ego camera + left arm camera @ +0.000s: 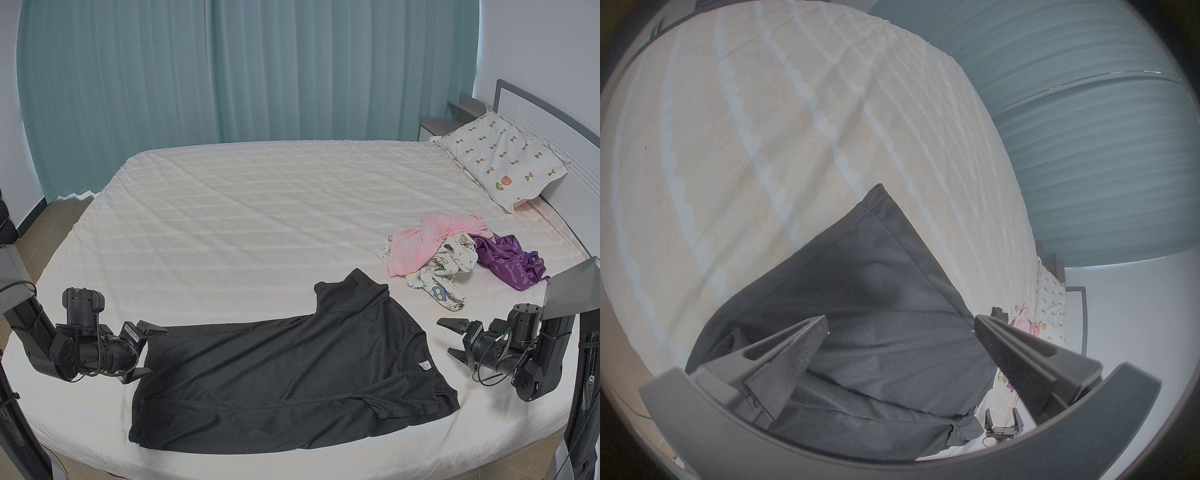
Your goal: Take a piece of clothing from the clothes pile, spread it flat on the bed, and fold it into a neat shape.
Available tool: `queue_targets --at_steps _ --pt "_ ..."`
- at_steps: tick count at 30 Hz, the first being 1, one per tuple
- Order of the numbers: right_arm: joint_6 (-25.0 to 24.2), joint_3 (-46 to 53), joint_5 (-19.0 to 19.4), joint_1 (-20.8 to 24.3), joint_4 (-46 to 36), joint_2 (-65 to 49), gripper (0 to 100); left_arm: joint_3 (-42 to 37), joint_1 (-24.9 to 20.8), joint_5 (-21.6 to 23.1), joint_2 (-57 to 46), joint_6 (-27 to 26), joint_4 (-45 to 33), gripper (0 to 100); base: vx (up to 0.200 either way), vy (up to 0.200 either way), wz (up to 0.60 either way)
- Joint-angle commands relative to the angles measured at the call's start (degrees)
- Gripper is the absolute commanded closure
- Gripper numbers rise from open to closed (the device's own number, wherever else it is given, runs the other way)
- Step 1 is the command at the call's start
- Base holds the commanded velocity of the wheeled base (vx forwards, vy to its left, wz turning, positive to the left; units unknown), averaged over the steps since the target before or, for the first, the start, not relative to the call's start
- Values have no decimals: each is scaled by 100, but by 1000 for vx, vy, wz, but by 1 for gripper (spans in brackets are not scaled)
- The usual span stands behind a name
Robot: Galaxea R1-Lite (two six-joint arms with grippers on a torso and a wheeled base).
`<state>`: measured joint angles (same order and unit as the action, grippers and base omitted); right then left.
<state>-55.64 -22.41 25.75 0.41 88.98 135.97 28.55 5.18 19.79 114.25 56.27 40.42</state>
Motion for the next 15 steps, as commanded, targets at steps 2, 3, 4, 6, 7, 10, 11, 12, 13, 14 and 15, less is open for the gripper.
queue_targets --at_steps 2,3,4,6,7,10,11,12,13,14,15 --pt "0 -1 1 2 58 17 0 1 9 -27 -17 -11 9 0 0 0 0" --pt "0 -1 1 2 58 17 0 1 9 -27 -17 -11 9 0 0 0 0" --pt "0 -1 9 2 58 17 0 -16 0 -27 -34 -20 9 0 0 0 0" --pt "0 -1 9 2 58 17 0 1 0 -27 -34 -11 18 0 0 0 0" --pt "0 -1 9 2 58 17 0 19 0 -27 -34 -2 9 0 0 0 0" --pt "0 -1 9 2 58 17 0 28 18 -54 -26 -2 9 0 0 0 0" --pt "0 -1 1 2 58 17 0 19 36 -54 -26 -2 18 0 0 0 0" --pt "0 -1 9 2 58 17 0 28 62 -54 -26 -2 18 0 0 0 0" --pt "0 -1 9 2 58 17 0 37 71 -54 -26 -2 18 0 0 0 0" --pt "0 -1 1 2 58 17 0 37 71 -54 -17 -2 18 0 0 0 0" --pt "0 -1 9 2 58 17 0 37 71 -54 -17 -2 18 0 200 0 0"
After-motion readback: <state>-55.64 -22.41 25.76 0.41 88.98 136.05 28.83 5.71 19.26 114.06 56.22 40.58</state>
